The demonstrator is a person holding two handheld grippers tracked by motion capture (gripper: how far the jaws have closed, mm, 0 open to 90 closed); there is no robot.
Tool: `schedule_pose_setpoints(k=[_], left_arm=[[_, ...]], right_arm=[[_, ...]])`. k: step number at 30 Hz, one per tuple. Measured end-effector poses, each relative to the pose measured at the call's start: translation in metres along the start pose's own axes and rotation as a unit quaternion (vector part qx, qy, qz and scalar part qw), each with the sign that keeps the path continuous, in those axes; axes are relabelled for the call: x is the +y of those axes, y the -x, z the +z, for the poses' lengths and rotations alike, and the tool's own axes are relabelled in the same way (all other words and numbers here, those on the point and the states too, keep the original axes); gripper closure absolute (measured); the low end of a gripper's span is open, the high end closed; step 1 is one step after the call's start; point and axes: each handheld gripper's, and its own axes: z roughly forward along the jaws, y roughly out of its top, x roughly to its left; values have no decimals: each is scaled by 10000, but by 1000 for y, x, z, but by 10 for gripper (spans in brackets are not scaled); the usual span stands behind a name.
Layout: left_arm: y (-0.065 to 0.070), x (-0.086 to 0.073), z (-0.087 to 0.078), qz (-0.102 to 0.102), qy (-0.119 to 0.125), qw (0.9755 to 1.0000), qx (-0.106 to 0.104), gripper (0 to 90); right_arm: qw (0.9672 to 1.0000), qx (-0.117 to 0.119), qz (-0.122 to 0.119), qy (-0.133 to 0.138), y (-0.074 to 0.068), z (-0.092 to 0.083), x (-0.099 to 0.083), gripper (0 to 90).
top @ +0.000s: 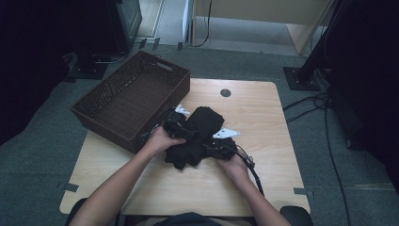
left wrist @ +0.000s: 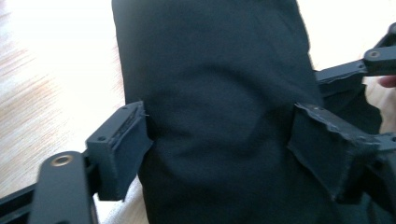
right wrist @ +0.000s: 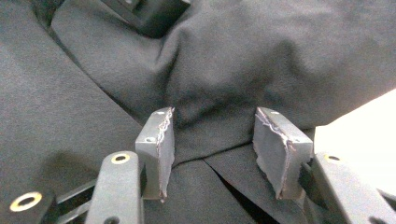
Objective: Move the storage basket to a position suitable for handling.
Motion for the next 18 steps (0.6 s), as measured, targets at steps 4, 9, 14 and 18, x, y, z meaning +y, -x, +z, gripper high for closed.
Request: schedule_pose_setpoints(k=[4, 9, 14, 18], left_arm=[[-3, -1, 4, -38, 3, 10000, 44, 139], [-3, 1, 7, -70, -61, 9999, -90, 137], [-4, 4, 10, 24, -129, 9999, -2, 120], [-9, 8, 13, -14, -269, 9996, -30, 84]], right_arm=[[10000, -17, 5, -2, 0, 2, 2, 484], [10000, -34, 10, 1, 0, 4, 3, 484], [10000, -56, 28, -4, -1, 5, 5, 484], [9999, -88, 56, 4, -1, 9, 7, 484]])
